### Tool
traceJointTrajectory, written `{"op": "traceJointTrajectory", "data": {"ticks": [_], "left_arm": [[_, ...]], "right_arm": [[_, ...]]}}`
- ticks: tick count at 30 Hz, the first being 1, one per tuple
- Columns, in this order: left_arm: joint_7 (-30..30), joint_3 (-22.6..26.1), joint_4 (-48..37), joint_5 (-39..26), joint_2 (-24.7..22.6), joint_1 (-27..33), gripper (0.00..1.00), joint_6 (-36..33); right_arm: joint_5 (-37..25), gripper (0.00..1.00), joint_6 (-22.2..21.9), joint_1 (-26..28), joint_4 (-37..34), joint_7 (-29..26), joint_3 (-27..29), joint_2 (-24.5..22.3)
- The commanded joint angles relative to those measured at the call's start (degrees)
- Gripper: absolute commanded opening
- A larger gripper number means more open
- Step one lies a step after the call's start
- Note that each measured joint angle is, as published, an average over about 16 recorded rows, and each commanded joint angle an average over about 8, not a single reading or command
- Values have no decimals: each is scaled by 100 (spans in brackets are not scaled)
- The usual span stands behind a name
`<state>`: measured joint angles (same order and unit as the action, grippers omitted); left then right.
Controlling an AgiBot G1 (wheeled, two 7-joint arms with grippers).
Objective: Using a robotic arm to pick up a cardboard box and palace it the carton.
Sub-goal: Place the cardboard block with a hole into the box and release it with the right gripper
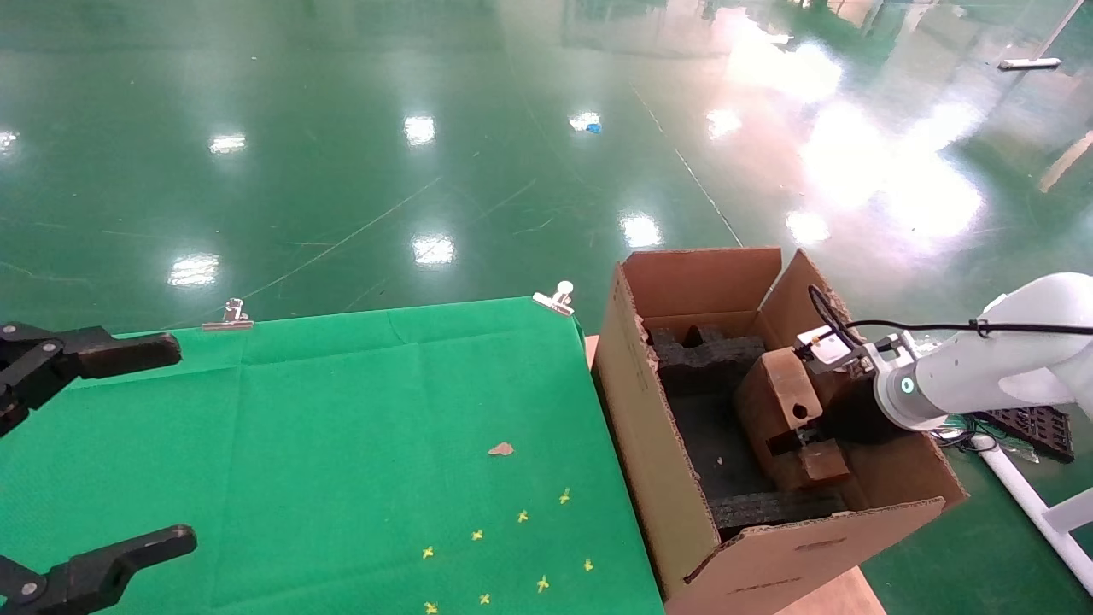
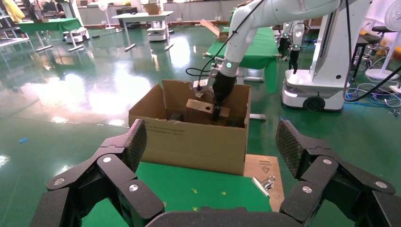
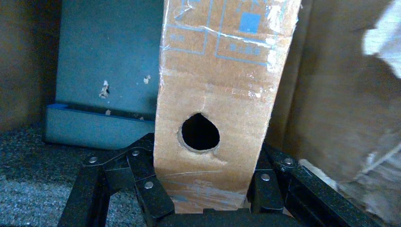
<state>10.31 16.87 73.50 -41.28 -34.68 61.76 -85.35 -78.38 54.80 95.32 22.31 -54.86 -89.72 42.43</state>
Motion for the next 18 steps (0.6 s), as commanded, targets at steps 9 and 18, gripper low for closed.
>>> {"op": "traceJointTrajectory", "data": {"ticks": [9, 18], "left_arm": [[-2, 3, 0, 2, 1, 1, 100, 1], [-3, 6, 0, 4, 3, 1, 100, 3]], "right_arm": [[-5, 100, 192, 90, -399, 202, -5, 131], [-42, 100, 291, 195, -624, 267, -21, 188]]}}
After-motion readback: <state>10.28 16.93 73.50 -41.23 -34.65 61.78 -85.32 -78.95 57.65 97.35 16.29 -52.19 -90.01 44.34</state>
